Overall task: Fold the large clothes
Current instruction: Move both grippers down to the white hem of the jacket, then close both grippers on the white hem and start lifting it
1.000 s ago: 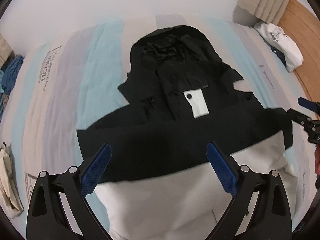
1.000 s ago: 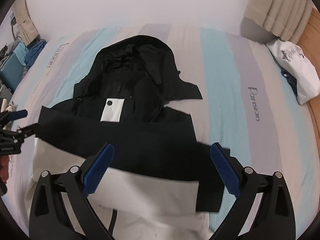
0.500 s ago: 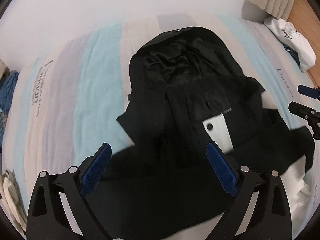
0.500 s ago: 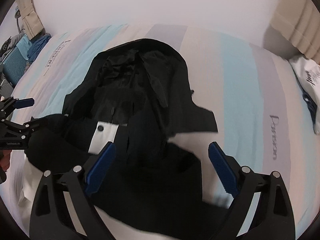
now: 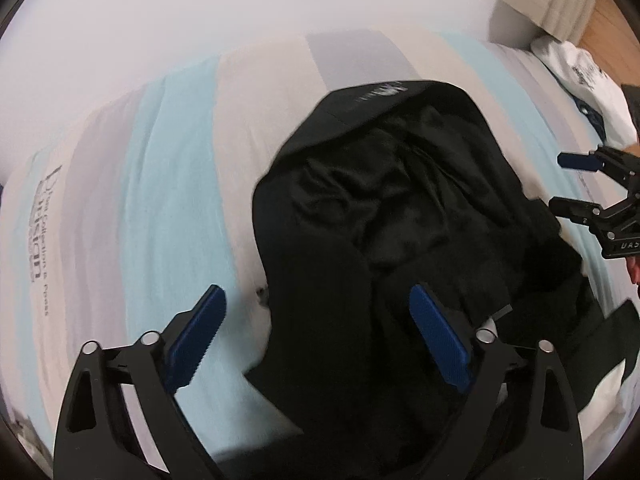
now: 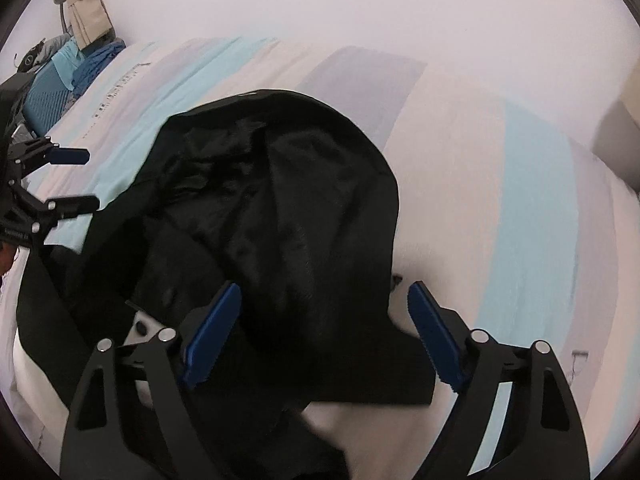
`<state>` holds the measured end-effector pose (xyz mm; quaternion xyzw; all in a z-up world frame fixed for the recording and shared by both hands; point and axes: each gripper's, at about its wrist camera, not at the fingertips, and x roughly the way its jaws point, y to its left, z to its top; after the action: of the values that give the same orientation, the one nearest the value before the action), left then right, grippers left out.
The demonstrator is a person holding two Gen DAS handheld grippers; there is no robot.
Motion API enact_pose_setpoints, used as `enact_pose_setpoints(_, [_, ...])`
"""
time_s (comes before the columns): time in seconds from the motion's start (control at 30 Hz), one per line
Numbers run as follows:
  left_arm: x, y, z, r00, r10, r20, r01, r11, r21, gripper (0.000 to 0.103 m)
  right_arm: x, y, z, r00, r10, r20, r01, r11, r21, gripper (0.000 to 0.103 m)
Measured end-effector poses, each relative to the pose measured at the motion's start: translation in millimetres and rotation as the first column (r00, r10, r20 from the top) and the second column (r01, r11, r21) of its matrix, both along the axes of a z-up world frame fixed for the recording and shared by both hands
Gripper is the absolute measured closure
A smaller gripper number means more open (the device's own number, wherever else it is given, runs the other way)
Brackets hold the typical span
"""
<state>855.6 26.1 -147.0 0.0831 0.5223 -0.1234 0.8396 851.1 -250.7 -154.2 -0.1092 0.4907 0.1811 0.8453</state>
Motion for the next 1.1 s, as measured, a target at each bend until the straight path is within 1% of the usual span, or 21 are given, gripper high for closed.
enact_pose_setpoints(0.07, [12, 5, -7, 1.0, -0.001, -0.013, 0.001, 1.0, -0.026, 0.016, 12, -2, -6, 1.0, -0.004, -0.014, 0.004, 1.0, -0.002, 0.023])
enact_pose_setpoints(0.17, [26, 10, -14, 1.0, -0.01, -0.028, 0.008, 0.998, -0.055, 0.016, 31, -4, -17, 0.999, -0.01, -0.041, 0.01, 1.0, -0.009, 0.03])
enact_pose_setpoints(0.2, [30, 9, -14, 1.0, -0.016, -0.024, 0.014, 0.998, -0.059, 0.016, 36, -4, -20, 0.999, -0.013, -0.047, 0.013, 1.0, -0.009, 0.03])
enact_pose_setpoints(0.23, [35, 8, -15, 1.0, -0.027, -0.015, 0.026, 0.998, -0.061, 0.016, 42, -4, -24, 0.998, -0.02, -0.057, 0.02, 1.0, -0.007, 0.03])
enact_pose_setpoints(0.3, [42, 6, -19, 0.999, -0.046, -0.01, 0.045, 0.998, -0.04, 0.016, 53, -2, -30, 0.997, -0.034, -0.074, 0.032, 0.999, -0.026, 0.031])
enact_pose_setpoints(0.4, [51, 4, -25, 0.998, -0.059, -0.001, 0.059, 0.998, -0.021, 0.015, 64, 2, -34, 0.996, -0.025, -0.088, 0.022, 0.999, -0.032, 0.037])
enact_pose_setpoints(0.5, [64, 7, -35, 1.0, -0.027, -0.015, 0.027, 0.999, -0.04, 0.015, 76, 4, -38, 0.995, -0.033, -0.096, 0.03, 0.999, -0.033, 0.04])
enact_pose_setpoints(0.6, [72, 7, -40, 1.0, -0.018, -0.016, 0.017, 0.998, -0.053, 0.015, 86, 1, -43, 0.992, -0.058, -0.108, 0.056, 0.998, -0.017, 0.04])
enact_pose_setpoints(0.77, [87, 3, -42, 1.0, -0.019, -0.019, 0.018, 0.996, -0.082, 0.015, 97, 0, -53, 0.988, -0.061, -0.14, 0.06, 0.998, -0.01, 0.04])
enact_pose_setpoints(0.93, [100, -1, -51, 0.999, -0.023, -0.045, 0.018, 0.993, -0.115, 0.015, 106, -10, -60, 0.982, -0.091, -0.165, 0.095, 0.995, 0.02, 0.041])
enact_pose_setpoints(1.03, [106, 1, -56, 0.998, -0.017, -0.053, 0.01, 0.991, -0.135, 0.016, 112, -13, -66, 0.98, -0.104, -0.171, 0.111, 0.993, 0.03, 0.043])
enact_pose_setpoints(1.07, [108, 2, -58, 0.998, -0.009, -0.054, 0.002, 0.991, -0.137, 0.018, 113, -14, -68, 0.978, -0.111, -0.175, 0.119, 0.992, 0.035, 0.046])
enact_pose_setpoints(1.1, [112, 5, -61, 0.998, 0.004, -0.069, -0.015, 0.988, -0.152, 0.024, 115, -15, -69, 0.976, -0.122, -0.179, 0.131, 0.991, 0.04, 0.047])
